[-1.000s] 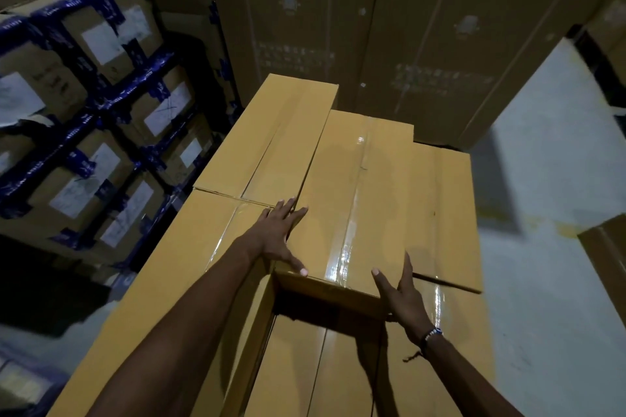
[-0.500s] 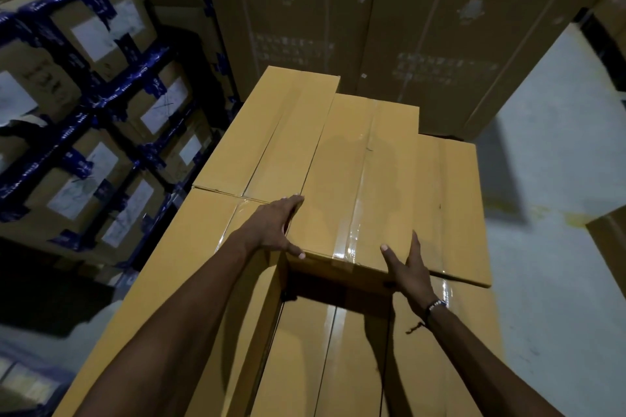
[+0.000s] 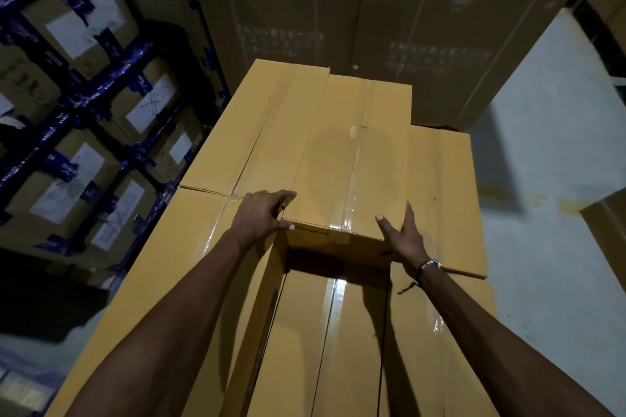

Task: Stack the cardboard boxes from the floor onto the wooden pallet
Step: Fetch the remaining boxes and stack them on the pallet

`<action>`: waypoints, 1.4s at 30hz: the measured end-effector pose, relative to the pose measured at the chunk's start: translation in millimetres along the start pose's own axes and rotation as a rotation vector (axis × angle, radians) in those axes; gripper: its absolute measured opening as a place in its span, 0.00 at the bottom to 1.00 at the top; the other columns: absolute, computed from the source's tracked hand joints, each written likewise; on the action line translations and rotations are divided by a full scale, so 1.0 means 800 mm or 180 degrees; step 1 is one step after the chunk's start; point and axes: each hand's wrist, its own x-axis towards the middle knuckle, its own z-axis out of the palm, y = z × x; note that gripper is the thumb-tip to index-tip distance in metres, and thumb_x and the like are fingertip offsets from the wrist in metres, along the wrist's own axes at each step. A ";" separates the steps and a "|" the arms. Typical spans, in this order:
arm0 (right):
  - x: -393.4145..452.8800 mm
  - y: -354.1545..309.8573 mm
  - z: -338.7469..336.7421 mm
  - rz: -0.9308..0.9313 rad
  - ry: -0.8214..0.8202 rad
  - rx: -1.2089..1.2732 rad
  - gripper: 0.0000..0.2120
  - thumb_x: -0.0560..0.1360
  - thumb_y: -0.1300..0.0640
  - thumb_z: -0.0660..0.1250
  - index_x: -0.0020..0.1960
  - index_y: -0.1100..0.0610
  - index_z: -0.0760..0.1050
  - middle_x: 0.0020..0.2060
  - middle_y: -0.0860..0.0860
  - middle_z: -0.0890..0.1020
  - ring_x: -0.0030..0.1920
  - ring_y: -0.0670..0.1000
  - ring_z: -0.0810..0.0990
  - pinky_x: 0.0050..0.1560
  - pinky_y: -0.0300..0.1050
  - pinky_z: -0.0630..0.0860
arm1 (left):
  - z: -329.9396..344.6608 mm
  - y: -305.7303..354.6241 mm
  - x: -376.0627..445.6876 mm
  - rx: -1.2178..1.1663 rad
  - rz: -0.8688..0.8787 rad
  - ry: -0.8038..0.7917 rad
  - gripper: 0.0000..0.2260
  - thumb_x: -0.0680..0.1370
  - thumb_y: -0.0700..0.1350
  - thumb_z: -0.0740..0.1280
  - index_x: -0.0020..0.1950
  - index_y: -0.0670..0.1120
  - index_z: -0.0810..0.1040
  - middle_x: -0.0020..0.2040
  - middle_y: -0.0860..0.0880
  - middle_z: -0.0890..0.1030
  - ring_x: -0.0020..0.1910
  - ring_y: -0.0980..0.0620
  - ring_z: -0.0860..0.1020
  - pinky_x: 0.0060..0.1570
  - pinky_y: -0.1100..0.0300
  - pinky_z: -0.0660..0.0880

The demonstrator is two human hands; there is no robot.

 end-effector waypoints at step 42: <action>0.020 -0.055 -0.174 -0.0301 -0.0128 0.0080 0.40 0.80 0.39 0.66 0.83 0.52 0.53 0.78 0.55 0.67 0.76 0.59 0.68 0.73 0.56 0.67 | -0.008 0.204 -0.035 -0.0615 -0.1114 0.1209 0.26 0.77 0.56 0.76 0.71 0.48 0.77 0.50 0.45 0.86 0.46 0.47 0.82 0.60 0.46 0.79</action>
